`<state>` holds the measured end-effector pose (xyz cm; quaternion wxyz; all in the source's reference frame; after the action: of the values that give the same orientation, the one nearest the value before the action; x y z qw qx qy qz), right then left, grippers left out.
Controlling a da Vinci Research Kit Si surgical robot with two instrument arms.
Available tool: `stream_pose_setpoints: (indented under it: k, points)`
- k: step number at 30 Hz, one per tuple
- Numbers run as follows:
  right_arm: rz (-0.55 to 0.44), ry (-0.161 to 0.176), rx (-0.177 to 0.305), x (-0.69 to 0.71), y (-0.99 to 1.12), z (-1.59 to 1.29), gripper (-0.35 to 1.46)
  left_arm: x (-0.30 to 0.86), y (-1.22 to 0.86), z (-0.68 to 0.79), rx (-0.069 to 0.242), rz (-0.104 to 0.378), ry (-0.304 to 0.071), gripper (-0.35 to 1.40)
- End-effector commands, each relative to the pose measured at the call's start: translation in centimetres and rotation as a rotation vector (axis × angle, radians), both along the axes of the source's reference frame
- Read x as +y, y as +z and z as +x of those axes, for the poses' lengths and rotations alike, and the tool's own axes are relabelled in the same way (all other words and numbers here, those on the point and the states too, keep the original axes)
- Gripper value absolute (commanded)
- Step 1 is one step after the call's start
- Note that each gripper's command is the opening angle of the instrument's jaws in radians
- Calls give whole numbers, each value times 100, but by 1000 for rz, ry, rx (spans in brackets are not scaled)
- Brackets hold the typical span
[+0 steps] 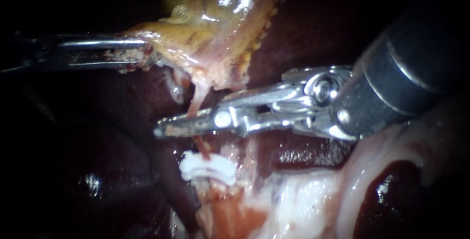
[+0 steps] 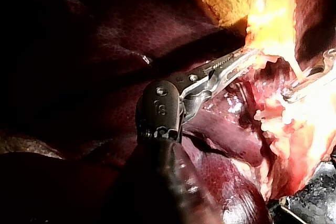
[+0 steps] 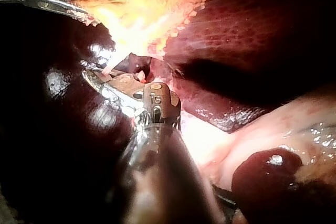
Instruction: Going back third clip right tube
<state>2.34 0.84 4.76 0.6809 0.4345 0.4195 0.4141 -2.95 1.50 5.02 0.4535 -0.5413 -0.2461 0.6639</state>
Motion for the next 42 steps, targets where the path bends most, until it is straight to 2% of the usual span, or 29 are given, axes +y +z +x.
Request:
stream_pose_setpoints:
  k: [1, 2, 5, 7, 11, 15, 17, 20, 23, 26, 36, 42]
  points:
    - [1, 4, 6, 0, 1, 0, -35, 0, 0, 0, 0, 0, 0, -35]
    - [2, 9, 13, 0, 2, 0, -35, 0, 0, 0, 0, 0, 0, -35]
    - [-20, 17, 41, 2, 10, 2, 16, 0, 0, 0, 0, 0, 0, -35]
    - [-36, 17, 44, 1, 22, 4, 37, 0, 0, 0, 0, 0, 0, -35]
    - [-71, 10, 48, -3, 53, 2, 45, 0, 0, -1, 0, 0, 0, -35]
    - [-134, 0, 55, -1, 89, -3, 49, 0, 0, -1, 0, 0, 0, -35]
    - [-203, -5, 62, 3, 104, -7, 49, 0, 0, -1, 0, 0, 0, -35]
    - [-299, -12, 74, 8, 116, -16, 49, 0, 0, -1, 0, 0, 0, -35]
    - [-404, -19, 79, 10, 118, -25, 49, 0, 0, -1, 0, 0, 0, -35]
    - [-512, -50, 102, 6, 113, -34, 49, -1, 0, 0, 0, 0, 0, -35]
    - [-704, -134, 174, -18, 88, -91, 49, -1, 0, 1, 0, 0, 0, -35]
    - [-773, -160, 199, -30, 75, -135, 49, -1, 0, 1, 0, 0, 0, -35]
